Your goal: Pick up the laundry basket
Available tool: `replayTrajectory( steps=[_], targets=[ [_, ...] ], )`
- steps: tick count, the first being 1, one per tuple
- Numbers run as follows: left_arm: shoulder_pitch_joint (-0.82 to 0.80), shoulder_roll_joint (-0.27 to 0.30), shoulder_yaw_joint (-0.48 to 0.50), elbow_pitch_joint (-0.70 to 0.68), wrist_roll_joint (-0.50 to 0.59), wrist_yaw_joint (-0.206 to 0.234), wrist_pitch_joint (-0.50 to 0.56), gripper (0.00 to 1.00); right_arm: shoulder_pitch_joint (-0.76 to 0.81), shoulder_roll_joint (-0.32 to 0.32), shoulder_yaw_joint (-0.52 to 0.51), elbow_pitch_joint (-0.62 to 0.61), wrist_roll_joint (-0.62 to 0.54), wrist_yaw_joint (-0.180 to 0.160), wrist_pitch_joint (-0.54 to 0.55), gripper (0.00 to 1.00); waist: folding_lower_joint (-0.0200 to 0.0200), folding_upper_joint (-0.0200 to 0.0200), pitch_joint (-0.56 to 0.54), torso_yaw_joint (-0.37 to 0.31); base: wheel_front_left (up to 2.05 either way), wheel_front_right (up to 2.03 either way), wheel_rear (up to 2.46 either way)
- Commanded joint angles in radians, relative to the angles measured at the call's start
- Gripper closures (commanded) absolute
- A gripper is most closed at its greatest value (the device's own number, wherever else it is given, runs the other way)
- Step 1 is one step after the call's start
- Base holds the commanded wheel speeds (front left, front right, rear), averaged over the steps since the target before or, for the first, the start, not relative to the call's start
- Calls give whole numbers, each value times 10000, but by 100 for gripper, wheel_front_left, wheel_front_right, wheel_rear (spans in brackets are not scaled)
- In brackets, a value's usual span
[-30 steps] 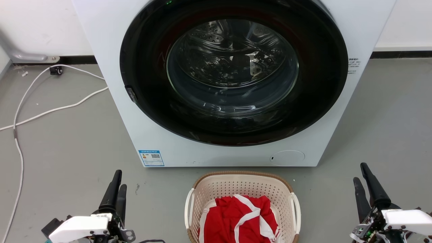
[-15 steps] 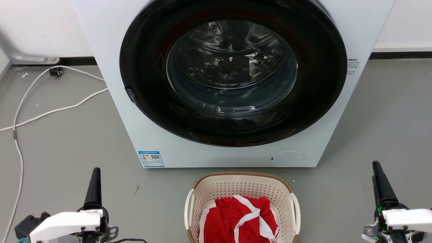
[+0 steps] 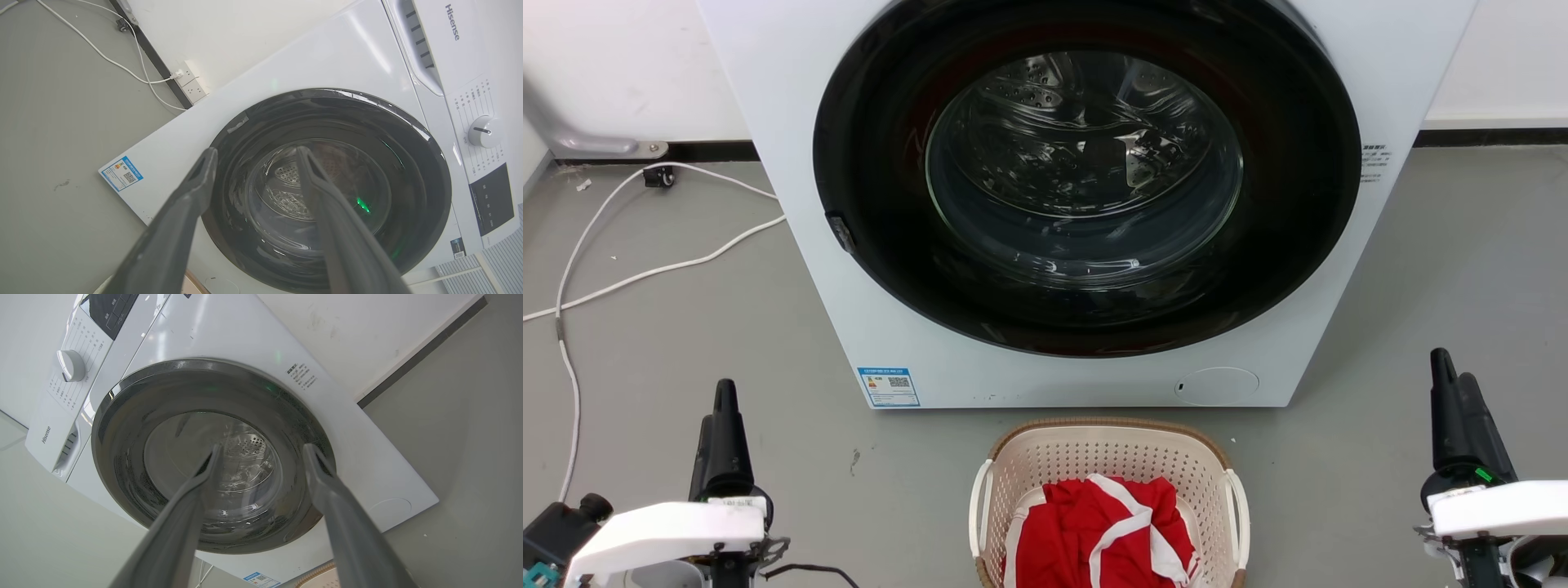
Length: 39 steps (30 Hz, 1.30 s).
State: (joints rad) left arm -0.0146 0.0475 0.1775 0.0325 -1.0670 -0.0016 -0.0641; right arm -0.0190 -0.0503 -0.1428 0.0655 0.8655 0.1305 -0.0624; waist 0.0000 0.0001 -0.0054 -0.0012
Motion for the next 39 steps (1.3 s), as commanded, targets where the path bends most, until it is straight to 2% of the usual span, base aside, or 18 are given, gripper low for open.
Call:
replayTrajectory(
  steps=[1,4,9,10,11,16,22,27,34,39],
  targets=[
    [49,23,-16,-294,254,-160,-105,0,37,-7,92,-319,-614,3,-111,0,0,-1,-12,1,0,0,0],
    [141,25,-45,-506,610,-433,-205,0,103,-6,297,-530,-1328,3,-209,0,0,-1,-34,3,0,0,0],
    [217,26,-87,-878,1470,-596,-359,0,213,-5,517,-810,-2303,2,-374,0,0,-1,-59,2,0,0,0],
    [228,27,-137,-972,1695,-623,-394,0,235,-6,545,-863,-2467,2,-399,0,0,-1,-59,2,0,0,0],
    [294,26,-372,-1267,2477,-676,-479,0,287,-6,614,-1015,-2989,2,-485,0,0,-1,-63,2,0,0,0],
    [406,27,-781,-1575,3559,-606,-596,0,351,-4,668,-1137,-3640,2,-607,0,0,-1,-67,2,0,0,0],
    [505,28,-1562,-1713,5354,-311,-761,0,493,-4,722,-1083,-4538,2,-776,0,0,-1,-87,0,0,0,0],
    [593,226,-2199,-1753,6361,78,-903,0,574,-3,705,-936,-5264,2,-913,0,0,-1,-110,-4,0,0,0],
    [615,734,-3181,-1732,7159,838,-1077,0,697,-2,638,-712,-6151,1,-1084,0,0,-1,-141,-11,0,0,0],
    [640,1002,-3708,-1537,7447,1053,-1195,0,754,-2,646,-638,-6671,1,-1206,0,0,-1,-169,-16,0,0,0]
  ],
)
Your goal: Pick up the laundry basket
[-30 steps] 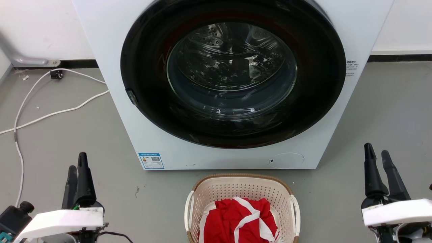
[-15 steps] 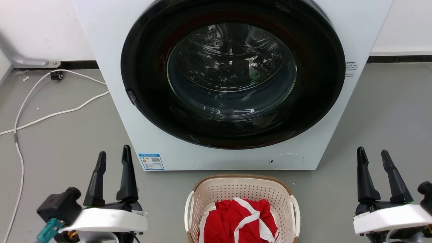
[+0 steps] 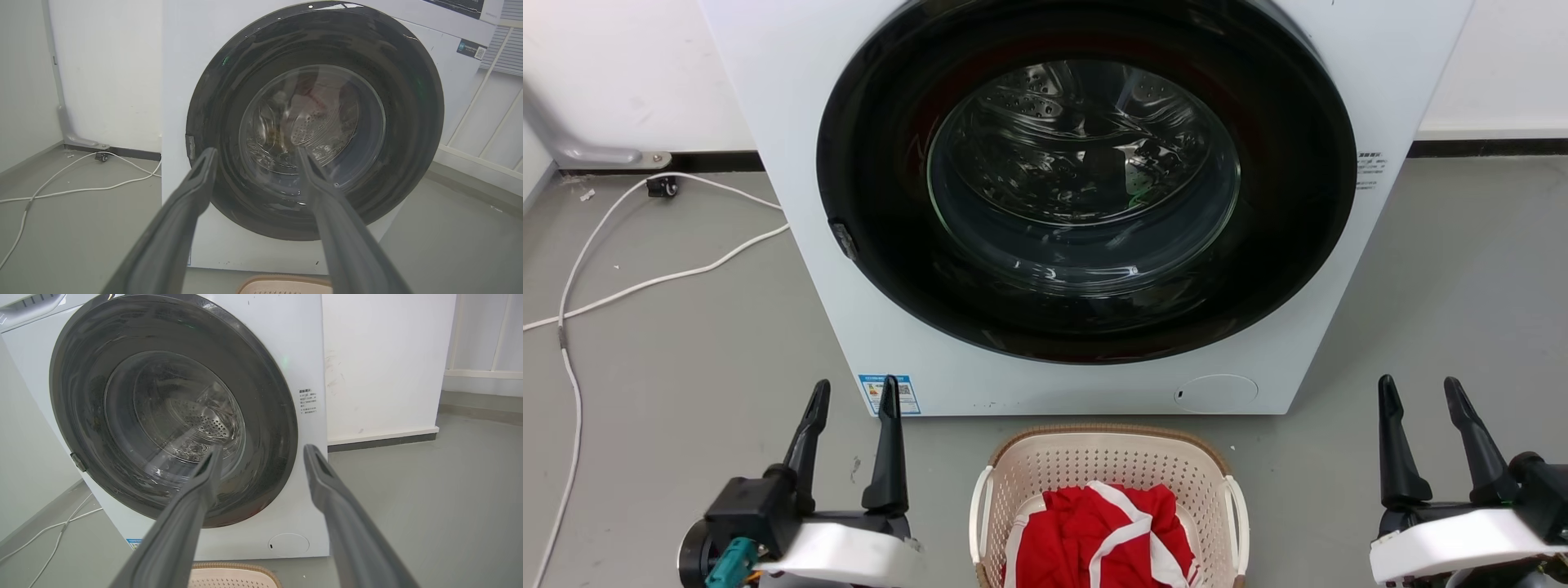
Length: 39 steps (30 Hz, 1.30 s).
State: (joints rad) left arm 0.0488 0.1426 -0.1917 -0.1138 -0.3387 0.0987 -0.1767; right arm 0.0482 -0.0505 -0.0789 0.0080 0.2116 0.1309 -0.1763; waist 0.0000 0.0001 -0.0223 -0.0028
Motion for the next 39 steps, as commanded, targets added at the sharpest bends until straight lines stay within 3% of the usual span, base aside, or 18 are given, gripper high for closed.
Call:
replayTrajectory(
  steps=[1,10,18,27,39],
  targets=[
    [6,104,-104,-50,251,86,-89,0,96,0,16,-64,-240,-3,-95,0,0,-1,-5,-3,0,0,0],
    [107,387,-776,142,940,269,-331,0,198,3,101,-136,-1262,-3,-333,0,0,-1,-32,-5,0,0,0],
    [309,-3,-285,236,986,-501,-501,0,308,4,48,-32,-1593,-3,-502,0,0,-1,-52,14,0,0,0],
    [626,-497,419,165,1770,-1365,-674,0,366,7,-17,51,-1574,-3,-675,0,0,-1,-73,-3,0,0,0],
    [812,-792,734,58,2836,-1872,-887,0,463,8,-23,-19,-2220,-3,-883,0,0,-1,-134,8,0,0,0]
  ],
)
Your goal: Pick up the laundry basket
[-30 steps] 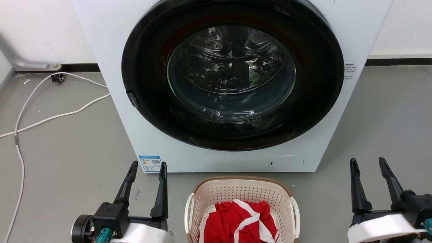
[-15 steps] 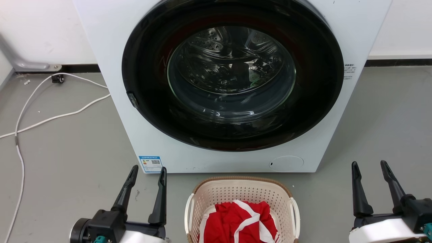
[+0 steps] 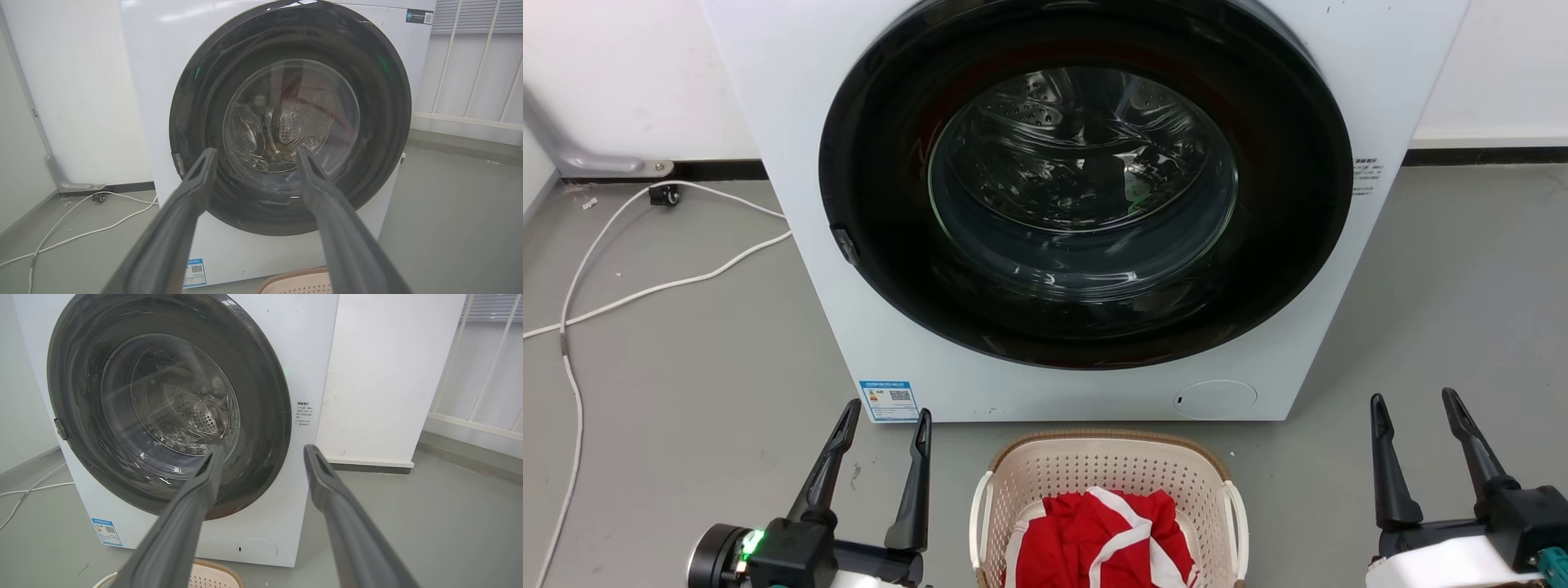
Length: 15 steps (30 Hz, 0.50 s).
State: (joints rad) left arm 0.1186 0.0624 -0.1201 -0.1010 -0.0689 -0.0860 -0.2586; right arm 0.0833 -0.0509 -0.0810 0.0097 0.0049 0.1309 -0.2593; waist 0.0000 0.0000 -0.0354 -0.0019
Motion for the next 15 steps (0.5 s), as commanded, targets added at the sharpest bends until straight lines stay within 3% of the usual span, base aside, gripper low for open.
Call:
replayTrajectory(
  steps=[1,15],
  targets=[
    [131,-6,31,-85,215,-48,-86,0,120,12,-4,-39,-210,-3,-74,0,0,0,-9,0,0,0,0],
    [146,-106,163,-13,246,-238,-72,0,64,13,-18,115,-73,-5,-66,0,0,0,33,-9,0,0,0]
  ],
)
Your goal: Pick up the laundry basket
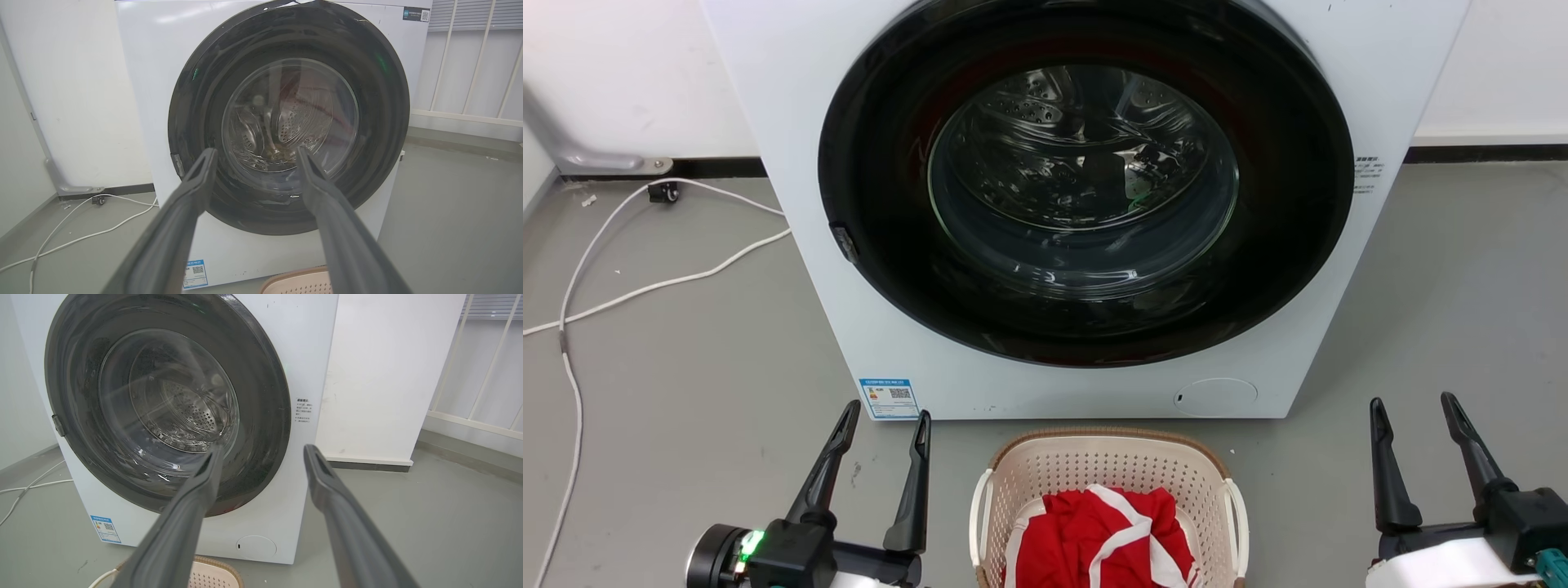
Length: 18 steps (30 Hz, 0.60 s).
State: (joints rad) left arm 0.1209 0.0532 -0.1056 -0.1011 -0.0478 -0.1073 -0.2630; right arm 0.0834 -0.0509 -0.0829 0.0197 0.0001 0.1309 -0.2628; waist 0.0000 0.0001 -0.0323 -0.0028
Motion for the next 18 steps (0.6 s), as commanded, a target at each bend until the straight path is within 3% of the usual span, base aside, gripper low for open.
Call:
replayTrajectory(
  steps=[1,9,18],
  targets=[
    [118,-17,16,28,40,-32,-28,0,58,13,-17,61,-10,-3,-32,0,0,-1,30,-4,0,0,0],
    [-16,-31,-1,1087,25,-61,-28,0,-244,16,-169,1404,-227,-3,104,0,0,-1,613,-119,0,0,0],
    [-1411,129,139,3623,113,-89,-25,0,-1864,14,190,3387,45,-5,986,0,0,-1,2442,-452,0,0,0]
  ],
)
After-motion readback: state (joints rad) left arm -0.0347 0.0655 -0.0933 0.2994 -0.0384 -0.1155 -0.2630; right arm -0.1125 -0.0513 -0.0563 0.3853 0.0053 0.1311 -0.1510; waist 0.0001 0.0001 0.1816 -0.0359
